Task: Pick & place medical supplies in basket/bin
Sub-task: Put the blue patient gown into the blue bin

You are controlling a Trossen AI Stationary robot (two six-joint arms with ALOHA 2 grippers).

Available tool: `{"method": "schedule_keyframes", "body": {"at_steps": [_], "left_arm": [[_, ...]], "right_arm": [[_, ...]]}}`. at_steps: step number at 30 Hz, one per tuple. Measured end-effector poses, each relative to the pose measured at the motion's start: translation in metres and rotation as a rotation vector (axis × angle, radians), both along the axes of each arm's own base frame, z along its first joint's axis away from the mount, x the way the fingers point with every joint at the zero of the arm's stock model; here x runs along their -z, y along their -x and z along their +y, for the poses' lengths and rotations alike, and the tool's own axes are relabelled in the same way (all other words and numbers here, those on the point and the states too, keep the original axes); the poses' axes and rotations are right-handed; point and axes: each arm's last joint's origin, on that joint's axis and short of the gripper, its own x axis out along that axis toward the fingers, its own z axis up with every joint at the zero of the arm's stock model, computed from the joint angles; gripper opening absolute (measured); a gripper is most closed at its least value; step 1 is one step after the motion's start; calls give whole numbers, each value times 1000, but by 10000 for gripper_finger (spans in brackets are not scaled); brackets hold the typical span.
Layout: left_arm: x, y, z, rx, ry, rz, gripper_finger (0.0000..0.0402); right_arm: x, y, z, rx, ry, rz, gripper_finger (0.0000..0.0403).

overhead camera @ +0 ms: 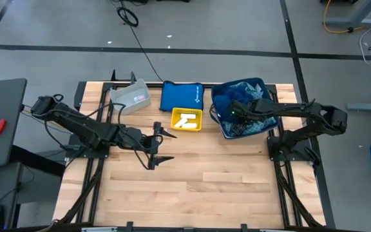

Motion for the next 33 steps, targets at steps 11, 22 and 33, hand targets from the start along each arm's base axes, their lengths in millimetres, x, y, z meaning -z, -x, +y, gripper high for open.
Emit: {"method": "schedule_keyframes", "body": {"at_steps": [11, 22, 33], "left_arm": [[0, 0, 0, 0, 0, 0, 388], [0, 0, 0, -1, 1, 2, 388], [1, 0, 0, -1, 0, 7, 388]], "right_arm": [[-34, -10, -4, 19, 3, -16, 329], [-92, -21, 0, -14, 59, -37, 329], [-122, -25, 15, -16, 78, -69, 329]]}}
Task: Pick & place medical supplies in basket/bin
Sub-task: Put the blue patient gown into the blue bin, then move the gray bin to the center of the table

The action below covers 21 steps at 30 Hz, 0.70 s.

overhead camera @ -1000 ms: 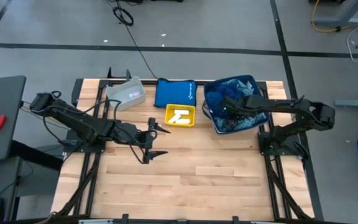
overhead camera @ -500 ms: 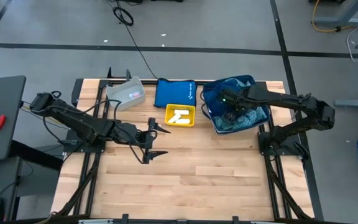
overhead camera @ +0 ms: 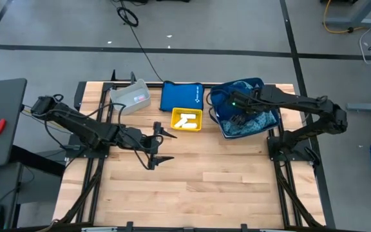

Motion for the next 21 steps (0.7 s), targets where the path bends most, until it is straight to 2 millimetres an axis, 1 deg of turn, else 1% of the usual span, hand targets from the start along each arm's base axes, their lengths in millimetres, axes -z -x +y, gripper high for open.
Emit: {"method": "schedule_keyframes", "body": {"at_steps": [5, 8, 11, 13, 16, 17, 18, 21], "left_arm": [[0, 0, 0, -1, 3, -1, 388], [0, 0, 0, -2, 4, 0, 388], [0, 0, 0, -7, 8, -1, 388], [0, 0, 0, -7, 9, -1, 388], [0, 0, 0, -7, 9, -1, 388], [0, 0, 0, -7, 9, -1, 388], [0, 0, 0, -7, 9, 0, 388], [0, 0, 0, -7, 8, 2, 388]], "right_arm": [[-3, -9, 7, -19, 57, -67, 321], [-2, -19, 15, -96, 100, -127, 288], [1, -32, 25, -201, 127, -217, 222], [3, -40, 32, -265, 142, -270, 159], [11, -50, 46, -359, 172, -351, 50], [14, -53, 52, -393, 182, -376, 26], [17, -56, 58, -422, 192, -408, 16], [26, -65, 77, -505, 218, -533, 9]]}}
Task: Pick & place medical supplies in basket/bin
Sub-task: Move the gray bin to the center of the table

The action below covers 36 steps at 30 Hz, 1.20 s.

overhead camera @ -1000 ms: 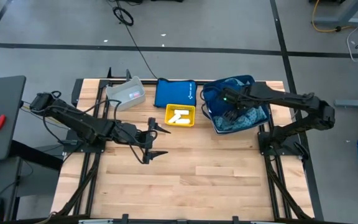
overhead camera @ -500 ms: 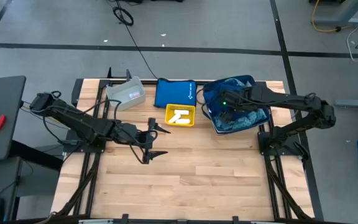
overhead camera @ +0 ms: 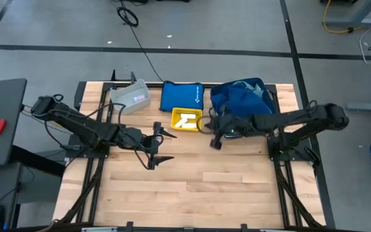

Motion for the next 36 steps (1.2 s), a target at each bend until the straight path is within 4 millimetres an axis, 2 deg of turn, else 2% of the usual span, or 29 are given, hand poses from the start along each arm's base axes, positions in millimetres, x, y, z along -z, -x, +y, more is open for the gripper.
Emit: {"method": "schedule_keyframes", "body": {"at_steps": [6, 10, 14, 18, 21, 25, 31, 36], "left_arm": [[0, 0, 0, 0, 0, 1, 388], [0, 0, 0, 0, 0, 2, 388], [0, 0, 0, 0, 2, 2, 388], [1, 0, 0, -1, 3, 6, 388], [1, 0, 0, -1, 4, 6, 388], [1, 0, 0, -2, 5, 7, 388], [1, 0, 0, -2, 4, 6, 388], [0, 0, 0, -3, 8, 0, 388]], "right_arm": [[6, -7, 43, -224, 85, -245, 3], [-5, -2, 66, -340, 160, -347, 2], [-28, 17, 76, -384, 218, -421, 1], [-50, 45, 77, -421, 230, -468, 1], [-54, 66, 74, -443, 232, -524, 1], [-31, 86, 67, -475, 197, -627, 1], [32, 109, 59, -508, 125, -759, 0], [74, 126, 53, -500, 41, -812, 0]]}}
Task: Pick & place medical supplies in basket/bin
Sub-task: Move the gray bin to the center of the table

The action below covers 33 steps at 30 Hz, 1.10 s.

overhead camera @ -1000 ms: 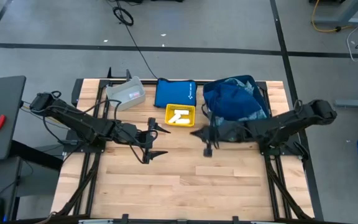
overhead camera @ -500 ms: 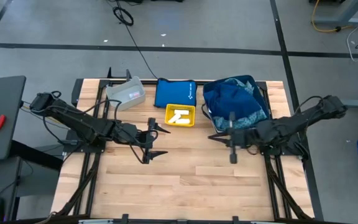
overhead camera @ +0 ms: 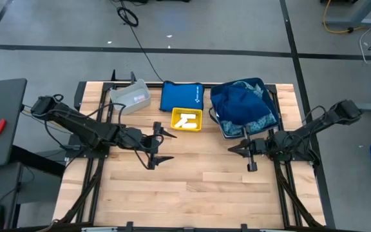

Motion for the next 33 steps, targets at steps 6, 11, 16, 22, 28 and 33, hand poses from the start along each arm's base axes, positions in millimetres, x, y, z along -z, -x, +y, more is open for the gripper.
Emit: {"method": "schedule_keyframes", "body": {"at_steps": [6, 11, 16, 22, 28, 33], "left_arm": [[0, 0, 0, -3, 24, 0, 388], [-1, 0, -1, 18, 63, -7, 388], [2, -5, -5, 95, 126, -77, 388], [44, -5, -2, 135, 175, -254, 388], [79, 2, 22, 86, 181, -208, 388], [99, 12, 40, 99, 223, -132, 387]], "right_arm": [[27, 14, -6, -4, -26, 2, 0], [37, 15, -6, -6, -5, 63, 0], [39, 15, -6, -17, -1, 82, 0], [40, 15, -6, -29, -8, 89, 0], [40, 15, -5, -32, -10, 92, 0], [40, 15, -5, -32, -11, 94, 0]]}}
